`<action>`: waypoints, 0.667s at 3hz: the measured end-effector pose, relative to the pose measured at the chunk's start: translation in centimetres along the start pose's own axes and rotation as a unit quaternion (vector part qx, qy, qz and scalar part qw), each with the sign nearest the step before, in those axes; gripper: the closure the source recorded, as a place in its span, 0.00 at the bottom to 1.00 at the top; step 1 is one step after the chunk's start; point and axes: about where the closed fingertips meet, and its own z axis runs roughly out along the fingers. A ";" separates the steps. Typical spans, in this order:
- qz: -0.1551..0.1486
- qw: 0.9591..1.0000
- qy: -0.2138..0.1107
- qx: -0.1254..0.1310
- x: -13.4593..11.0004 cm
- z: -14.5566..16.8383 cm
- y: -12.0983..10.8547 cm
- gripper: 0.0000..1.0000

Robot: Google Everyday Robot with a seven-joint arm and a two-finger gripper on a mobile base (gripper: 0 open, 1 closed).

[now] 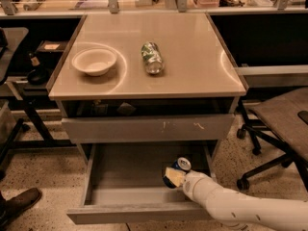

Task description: Place pepsi can into middle drawer

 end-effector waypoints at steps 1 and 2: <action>0.000 1.000 0.000 0.000 0.0 0.0 0.0 1.00; 0.003 1.000 0.008 0.003 2.2 1.1 0.5 1.00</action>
Offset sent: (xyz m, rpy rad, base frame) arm -0.0283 0.0417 -0.0663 -0.0121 0.0577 -0.0084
